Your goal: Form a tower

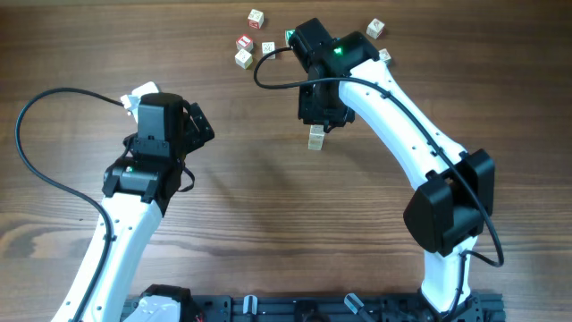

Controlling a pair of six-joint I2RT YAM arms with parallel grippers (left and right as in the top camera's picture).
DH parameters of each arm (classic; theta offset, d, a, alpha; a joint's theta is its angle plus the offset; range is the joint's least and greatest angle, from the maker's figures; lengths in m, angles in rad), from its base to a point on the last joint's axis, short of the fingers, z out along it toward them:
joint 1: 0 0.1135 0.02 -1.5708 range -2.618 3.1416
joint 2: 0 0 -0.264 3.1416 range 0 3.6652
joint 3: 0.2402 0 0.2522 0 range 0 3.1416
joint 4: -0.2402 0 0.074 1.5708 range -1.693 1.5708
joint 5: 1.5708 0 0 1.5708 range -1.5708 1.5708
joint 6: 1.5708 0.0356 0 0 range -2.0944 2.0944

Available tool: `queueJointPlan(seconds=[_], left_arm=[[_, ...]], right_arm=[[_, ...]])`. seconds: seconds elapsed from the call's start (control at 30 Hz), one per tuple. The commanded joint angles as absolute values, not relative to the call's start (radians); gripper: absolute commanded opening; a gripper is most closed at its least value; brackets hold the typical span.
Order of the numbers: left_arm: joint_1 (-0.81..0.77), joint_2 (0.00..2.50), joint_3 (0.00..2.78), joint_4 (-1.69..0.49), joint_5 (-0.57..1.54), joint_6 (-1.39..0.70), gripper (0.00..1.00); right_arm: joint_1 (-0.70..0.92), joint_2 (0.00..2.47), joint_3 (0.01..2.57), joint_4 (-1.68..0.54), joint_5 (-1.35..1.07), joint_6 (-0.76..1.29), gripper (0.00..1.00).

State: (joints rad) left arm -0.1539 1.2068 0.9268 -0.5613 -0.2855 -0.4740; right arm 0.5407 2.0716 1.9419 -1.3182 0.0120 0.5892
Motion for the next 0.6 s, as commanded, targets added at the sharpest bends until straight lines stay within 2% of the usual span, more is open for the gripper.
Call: queueJointPlan(seconds=[0.0,0.2,0.57], left_arm=[[-0.147,1.201,0.931,-0.559,-0.280,-0.483,1.00],[-0.147,1.201,0.931,-0.559,-0.280,-0.483,1.00],[-0.147,1.201,0.931,-0.559,-0.280,-0.483,1.00]], right_arm=[[0.547,2.104,1.955,-1.317,0.022,0.605,0.36],[0.547,2.104,1.955,-1.317,0.018,0.606,0.49],[0.547,2.116,1.955,-1.311,0.019,0.606,0.51]])
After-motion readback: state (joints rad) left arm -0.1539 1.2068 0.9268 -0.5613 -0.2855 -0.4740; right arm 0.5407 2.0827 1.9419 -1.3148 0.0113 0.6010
